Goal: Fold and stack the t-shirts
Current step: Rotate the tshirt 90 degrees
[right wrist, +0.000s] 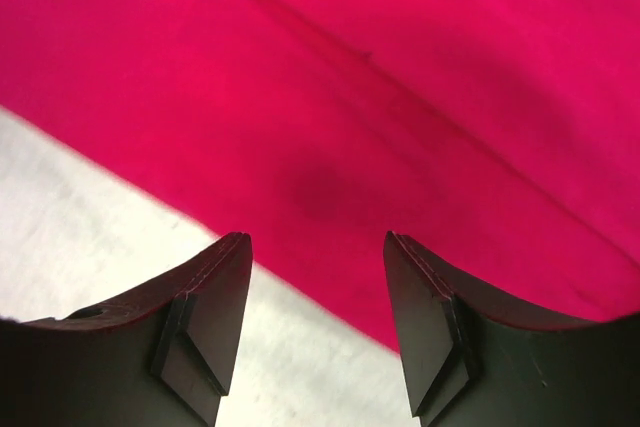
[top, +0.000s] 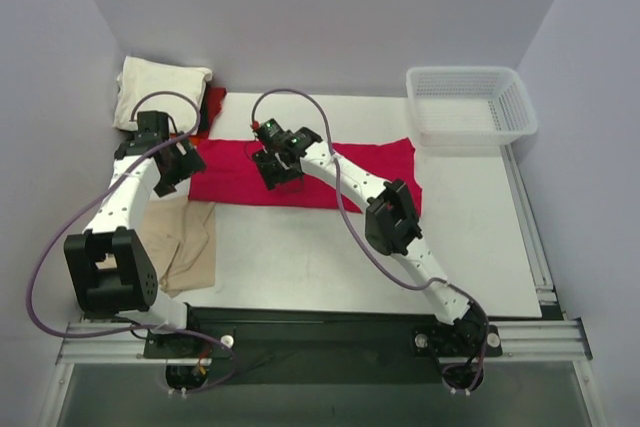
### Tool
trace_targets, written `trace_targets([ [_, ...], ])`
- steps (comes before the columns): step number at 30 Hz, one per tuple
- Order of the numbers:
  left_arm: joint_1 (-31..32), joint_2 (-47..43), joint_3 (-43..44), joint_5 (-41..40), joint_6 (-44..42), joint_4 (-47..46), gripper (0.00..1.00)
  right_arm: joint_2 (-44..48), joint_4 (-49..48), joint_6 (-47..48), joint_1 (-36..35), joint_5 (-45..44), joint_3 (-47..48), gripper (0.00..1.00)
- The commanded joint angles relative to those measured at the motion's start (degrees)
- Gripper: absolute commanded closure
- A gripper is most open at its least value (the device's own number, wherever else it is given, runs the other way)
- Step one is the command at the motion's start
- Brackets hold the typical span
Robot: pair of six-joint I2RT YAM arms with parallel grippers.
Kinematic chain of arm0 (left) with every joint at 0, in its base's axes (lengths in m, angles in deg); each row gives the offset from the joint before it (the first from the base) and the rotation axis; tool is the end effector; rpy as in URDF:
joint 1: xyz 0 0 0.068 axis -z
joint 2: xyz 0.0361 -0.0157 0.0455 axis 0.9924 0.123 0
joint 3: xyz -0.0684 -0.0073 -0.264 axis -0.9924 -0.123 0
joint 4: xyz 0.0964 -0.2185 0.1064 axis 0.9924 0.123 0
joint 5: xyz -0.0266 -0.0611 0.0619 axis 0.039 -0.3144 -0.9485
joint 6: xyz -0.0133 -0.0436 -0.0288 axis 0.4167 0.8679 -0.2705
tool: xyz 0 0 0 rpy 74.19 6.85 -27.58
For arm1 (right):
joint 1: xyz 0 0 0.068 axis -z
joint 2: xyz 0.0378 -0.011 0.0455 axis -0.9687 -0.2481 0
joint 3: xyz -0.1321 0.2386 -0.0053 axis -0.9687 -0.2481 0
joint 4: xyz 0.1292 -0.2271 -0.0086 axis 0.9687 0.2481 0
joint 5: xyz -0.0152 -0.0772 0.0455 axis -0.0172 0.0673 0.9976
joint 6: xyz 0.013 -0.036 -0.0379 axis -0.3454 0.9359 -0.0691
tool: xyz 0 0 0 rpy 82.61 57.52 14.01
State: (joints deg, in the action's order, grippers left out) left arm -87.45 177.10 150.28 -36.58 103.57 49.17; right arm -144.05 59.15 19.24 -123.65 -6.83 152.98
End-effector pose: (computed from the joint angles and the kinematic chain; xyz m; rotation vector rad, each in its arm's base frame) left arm 0.3175 0.0283 0.2767 -0.8064 2.4394 -0.0542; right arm 0.3728 0.4135 0.2242 -0.7156 2.3262 0.4819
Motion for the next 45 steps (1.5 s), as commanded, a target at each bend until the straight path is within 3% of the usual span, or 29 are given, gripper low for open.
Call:
trace_targets([
  [1,-0.1,-0.7,0.3,2.3,1.3,0.7,0.10,-3.5,-1.1,-0.8,1.5,2.9,3.0,0.44],
  [13,-1.9,-2.8,-3.0,4.0,1.4,-0.4,0.10,-4.3,-1.8,-2.2,2.8,4.5,-4.2,0.44],
  [24,-2.1,-1.5,-2.7,4.9,1.2,-2.7,0.10,6.4,-0.3,-2.8,2.5,1.7,-32.4,0.51],
  [41,0.0,7.2,3.2,8.6,0.3,-5.8,0.10,19.8,3.9,-3.2,-2.7,1.1,-54.6,0.55],
  [45,2.5,9.3,5.7,7.9,-0.2,-5.8,0.10,23.5,5.9,-3.4,-3.3,-1.1,-59.1,0.61],
])
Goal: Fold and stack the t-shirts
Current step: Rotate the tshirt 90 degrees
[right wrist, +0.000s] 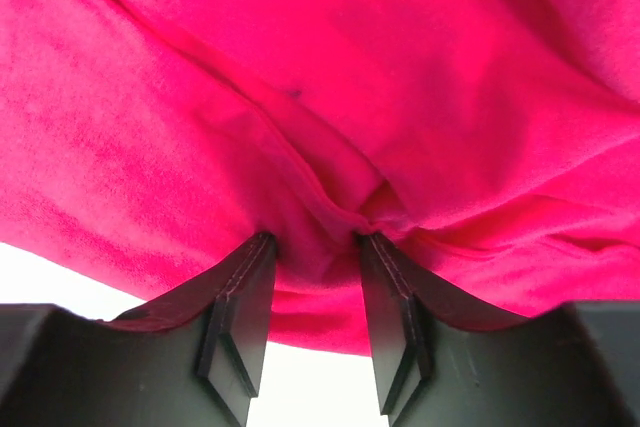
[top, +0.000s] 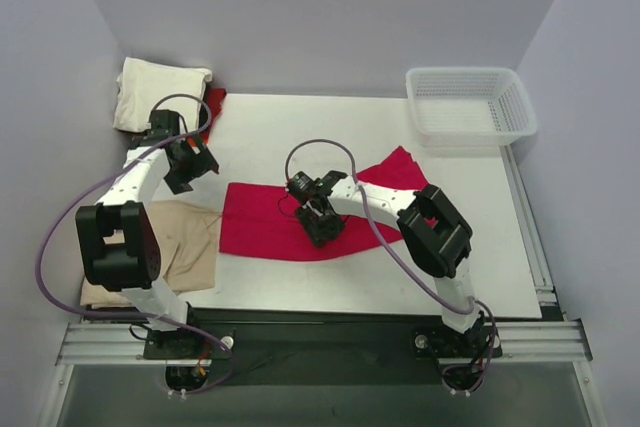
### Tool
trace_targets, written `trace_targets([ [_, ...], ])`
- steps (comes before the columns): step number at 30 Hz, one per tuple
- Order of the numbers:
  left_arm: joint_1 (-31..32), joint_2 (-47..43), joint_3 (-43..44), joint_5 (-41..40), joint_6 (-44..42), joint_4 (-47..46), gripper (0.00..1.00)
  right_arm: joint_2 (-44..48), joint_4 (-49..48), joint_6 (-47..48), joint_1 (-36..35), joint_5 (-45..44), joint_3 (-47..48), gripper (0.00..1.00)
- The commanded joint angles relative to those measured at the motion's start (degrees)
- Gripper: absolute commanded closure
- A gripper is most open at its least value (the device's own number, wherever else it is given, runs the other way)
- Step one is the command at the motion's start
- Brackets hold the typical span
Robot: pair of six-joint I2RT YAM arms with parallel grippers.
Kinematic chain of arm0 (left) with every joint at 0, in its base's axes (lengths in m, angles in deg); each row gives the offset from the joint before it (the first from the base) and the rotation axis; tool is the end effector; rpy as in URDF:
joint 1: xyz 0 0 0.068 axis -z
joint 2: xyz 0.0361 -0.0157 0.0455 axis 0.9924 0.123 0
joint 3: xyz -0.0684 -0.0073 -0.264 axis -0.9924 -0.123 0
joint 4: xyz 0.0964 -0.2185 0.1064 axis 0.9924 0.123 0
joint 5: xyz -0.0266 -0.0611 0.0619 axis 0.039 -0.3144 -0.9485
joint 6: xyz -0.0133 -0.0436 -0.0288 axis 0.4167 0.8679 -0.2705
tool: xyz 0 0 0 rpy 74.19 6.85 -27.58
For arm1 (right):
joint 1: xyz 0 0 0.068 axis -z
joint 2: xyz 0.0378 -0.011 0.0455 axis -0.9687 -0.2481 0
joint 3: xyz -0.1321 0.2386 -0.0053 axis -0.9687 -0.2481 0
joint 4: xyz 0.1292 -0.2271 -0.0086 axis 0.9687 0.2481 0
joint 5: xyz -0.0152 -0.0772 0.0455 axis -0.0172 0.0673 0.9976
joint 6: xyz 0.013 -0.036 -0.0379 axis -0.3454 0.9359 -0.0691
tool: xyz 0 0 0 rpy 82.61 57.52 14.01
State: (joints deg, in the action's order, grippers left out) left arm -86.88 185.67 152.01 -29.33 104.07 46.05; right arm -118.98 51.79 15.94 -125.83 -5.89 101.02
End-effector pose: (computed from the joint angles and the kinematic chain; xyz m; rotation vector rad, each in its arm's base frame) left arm 0.3486 0.0227 0.2418 -0.7865 2.5352 -0.2049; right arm 0.2723 0.3268 0.1611 -0.7974 2.6529 0.3276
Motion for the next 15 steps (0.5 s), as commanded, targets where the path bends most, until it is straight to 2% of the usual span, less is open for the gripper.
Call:
trace_targets([
  [1,2.4,1.5,4.4,0.8,-0.9,-2.6,0.10,-0.6,13.3,-0.1,-1.1,-2.2,-8.3,0.62],
  [5,6.3,4.0,7.5,1.1,-2.7,-2.4,0.10,4.2,14.2,-0.7,-1.2,-3.8,-12.9,0.62],
  [9,10.3,6.8,10.3,1.8,-4.2,-2.0,0.10,6.9,14.1,-1.6,-1.1,-5.1,-13.0,0.62],
  [11,12.6,8.6,11.6,2.3,-4.9,-2.2,0.10,8.3,13.1,-2.7,-1.1,-6.3,-10.9,0.60],
  [15,16.3,12.6,16.4,4.2,-6.3,-2.2,0.10,13.7,9.3,-5.7,0.1,-7.4,-6.7,0.48],
])
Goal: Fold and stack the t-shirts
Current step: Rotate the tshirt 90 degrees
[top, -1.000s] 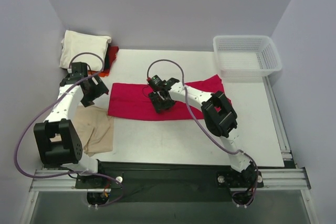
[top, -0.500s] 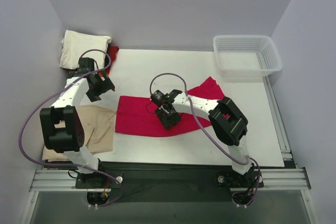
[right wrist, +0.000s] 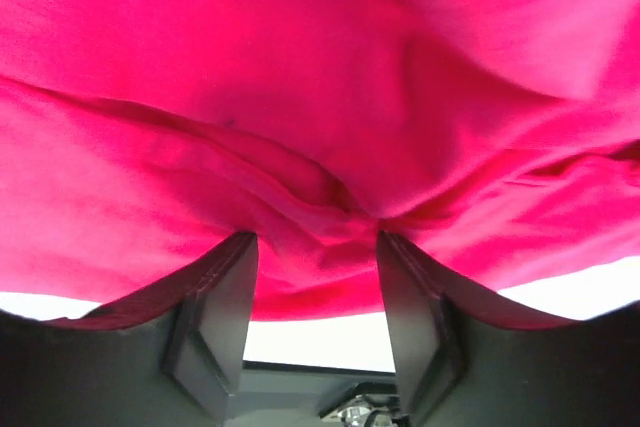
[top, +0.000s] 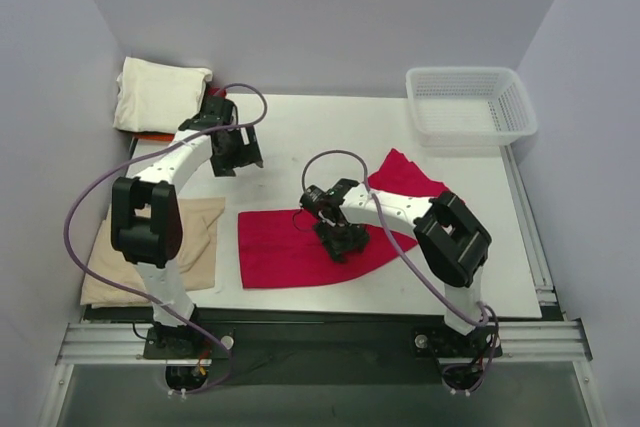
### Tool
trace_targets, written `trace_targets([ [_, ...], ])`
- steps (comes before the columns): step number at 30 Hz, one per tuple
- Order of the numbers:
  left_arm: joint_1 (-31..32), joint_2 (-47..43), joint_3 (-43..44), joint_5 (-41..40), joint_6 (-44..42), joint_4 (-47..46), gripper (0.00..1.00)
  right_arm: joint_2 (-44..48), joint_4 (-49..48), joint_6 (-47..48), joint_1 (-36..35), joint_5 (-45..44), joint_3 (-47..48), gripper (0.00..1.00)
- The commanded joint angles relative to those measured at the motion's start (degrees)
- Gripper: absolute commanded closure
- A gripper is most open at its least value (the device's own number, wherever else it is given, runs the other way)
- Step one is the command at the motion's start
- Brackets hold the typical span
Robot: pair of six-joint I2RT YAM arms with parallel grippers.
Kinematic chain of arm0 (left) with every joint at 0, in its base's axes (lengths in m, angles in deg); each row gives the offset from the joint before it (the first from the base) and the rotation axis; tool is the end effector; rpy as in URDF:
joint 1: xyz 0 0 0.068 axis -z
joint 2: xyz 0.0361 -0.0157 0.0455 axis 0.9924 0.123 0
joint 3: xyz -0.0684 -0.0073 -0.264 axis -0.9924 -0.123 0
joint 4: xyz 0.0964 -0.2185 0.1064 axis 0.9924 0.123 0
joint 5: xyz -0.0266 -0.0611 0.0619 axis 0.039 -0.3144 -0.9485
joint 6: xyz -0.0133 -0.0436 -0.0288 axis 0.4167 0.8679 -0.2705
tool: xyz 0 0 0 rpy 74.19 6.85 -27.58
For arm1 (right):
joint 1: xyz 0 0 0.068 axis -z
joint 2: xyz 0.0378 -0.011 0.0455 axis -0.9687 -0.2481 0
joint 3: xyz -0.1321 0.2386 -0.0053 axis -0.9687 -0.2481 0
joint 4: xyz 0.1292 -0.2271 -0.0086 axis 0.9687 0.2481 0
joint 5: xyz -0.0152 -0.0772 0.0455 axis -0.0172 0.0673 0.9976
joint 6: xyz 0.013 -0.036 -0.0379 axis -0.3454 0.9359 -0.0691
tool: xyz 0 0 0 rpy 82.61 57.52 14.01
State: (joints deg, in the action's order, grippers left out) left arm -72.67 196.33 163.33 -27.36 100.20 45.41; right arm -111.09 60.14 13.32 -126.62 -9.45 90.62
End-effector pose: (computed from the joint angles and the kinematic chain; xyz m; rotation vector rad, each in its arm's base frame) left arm 0.3932 -0.0738 0.2364 -0.3650 2.6239 -0.3156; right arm 0.2337 0.2850 0.1589 -0.7836 2.8052 0.1223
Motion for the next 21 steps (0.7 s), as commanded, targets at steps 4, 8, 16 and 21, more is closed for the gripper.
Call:
trace_targets([
  [4,4.8,4.4,7.6,3.0,-3.8,-2.1,0.10,11.3,-2.0,-4.8,2.4,-4.3,5.7,0.42],
  [8,9.5,7.4,11.4,2.4,-5.3,-2.9,0.09,19.3,-2.6,-7.4,4.9,-8.7,5.5,0.41],
  [16,18.1,16.9,21.9,5.4,-7.0,-2.4,0.09,32.0,2.6,-12.7,20.1,-14.7,0.9,0.41],
  [21,24.2,23.0,31.0,9.8,-10.0,-1.2,0.09,36.0,5.3,-14.6,26.4,-16.2,-0.1,0.41],
])
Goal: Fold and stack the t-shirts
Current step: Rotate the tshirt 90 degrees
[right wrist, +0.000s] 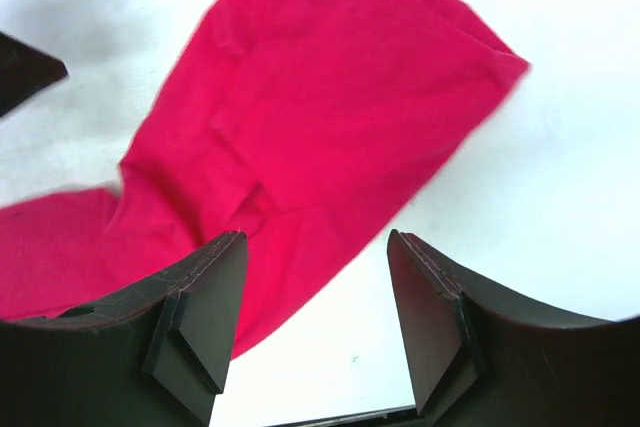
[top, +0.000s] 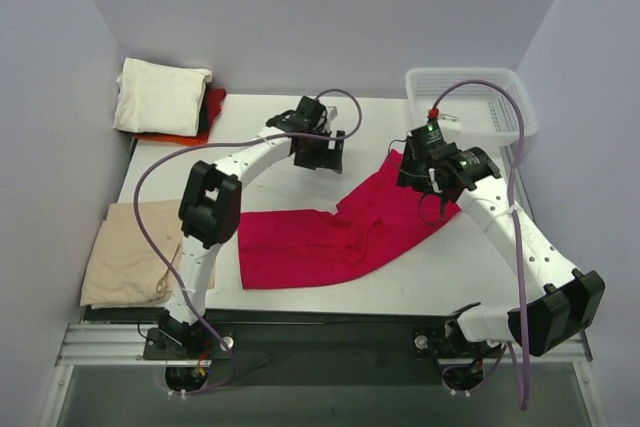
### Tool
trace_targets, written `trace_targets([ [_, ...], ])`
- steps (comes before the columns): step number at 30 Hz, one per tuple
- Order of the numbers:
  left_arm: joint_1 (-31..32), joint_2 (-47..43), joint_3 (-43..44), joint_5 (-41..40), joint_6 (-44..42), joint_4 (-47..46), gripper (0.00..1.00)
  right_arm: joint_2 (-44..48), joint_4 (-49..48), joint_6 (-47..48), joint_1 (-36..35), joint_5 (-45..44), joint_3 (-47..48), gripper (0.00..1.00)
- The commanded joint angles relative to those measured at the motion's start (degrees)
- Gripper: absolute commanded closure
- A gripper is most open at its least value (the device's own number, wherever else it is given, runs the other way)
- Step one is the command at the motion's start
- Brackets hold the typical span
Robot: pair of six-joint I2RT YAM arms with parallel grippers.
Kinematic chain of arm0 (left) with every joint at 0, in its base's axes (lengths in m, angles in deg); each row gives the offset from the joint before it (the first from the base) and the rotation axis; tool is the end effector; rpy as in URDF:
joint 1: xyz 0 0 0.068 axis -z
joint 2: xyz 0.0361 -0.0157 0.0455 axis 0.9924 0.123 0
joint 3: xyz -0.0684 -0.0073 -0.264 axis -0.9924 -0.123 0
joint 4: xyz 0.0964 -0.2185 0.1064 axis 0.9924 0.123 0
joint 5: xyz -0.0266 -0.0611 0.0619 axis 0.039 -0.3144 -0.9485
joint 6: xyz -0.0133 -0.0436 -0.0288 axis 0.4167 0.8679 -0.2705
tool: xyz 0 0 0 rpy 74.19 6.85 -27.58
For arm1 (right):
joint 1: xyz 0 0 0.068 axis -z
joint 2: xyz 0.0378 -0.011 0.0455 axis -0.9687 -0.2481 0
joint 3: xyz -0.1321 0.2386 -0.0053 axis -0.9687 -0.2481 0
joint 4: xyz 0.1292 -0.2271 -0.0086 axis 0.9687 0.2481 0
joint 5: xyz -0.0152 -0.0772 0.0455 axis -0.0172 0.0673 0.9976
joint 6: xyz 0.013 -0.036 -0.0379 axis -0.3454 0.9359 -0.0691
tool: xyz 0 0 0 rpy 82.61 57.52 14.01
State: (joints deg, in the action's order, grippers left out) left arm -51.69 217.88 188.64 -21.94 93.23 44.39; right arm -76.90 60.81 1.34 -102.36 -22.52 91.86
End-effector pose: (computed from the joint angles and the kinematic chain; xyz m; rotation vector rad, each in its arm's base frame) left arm 0.4218 -0.2628 0.2127 0.3181 2.5911 -0.5488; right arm 0.2558 0.1175 0.3540 0.2392 2.2599 0.2014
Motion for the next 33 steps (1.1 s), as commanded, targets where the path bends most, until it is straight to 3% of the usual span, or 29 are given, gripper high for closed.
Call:
trace_targets([
  [1,4.9,3.1,8.0,5.0,-3.3,-0.3,0.09,2.4,4.6,-3.5,4.5,-2.8,-1.6,0.41],
  [8,11.4,12.0,21.2,7.9,-8.5,2.7,0.08,4.6,4.9,-5.7,10.3,2.0,-3.8,0.41],
  [13,15.1,17.6,24.0,3.5,-12.6,5.0,0.08,5.6,5.0,-4.9,12.3,3.8,-5.6,0.41],
  [19,18.3,20.3,22.8,-7.4,-13.5,4.3,0.07,6.2,5.1,-3.7,15.6,5.3,-6.1,0.41],
  [26,19.1,25.5,30.8,-29.5,-10.5,12.2,0.07,6.6,5.2,-3.0,18.4,7.2,-6.3,0.42],
  [33,17.5,28.5,31.5,-45.8,-8.8,16.5,0.05,5.7,5.1,-3.6,18.7,8.5,-6.4,0.42],
])
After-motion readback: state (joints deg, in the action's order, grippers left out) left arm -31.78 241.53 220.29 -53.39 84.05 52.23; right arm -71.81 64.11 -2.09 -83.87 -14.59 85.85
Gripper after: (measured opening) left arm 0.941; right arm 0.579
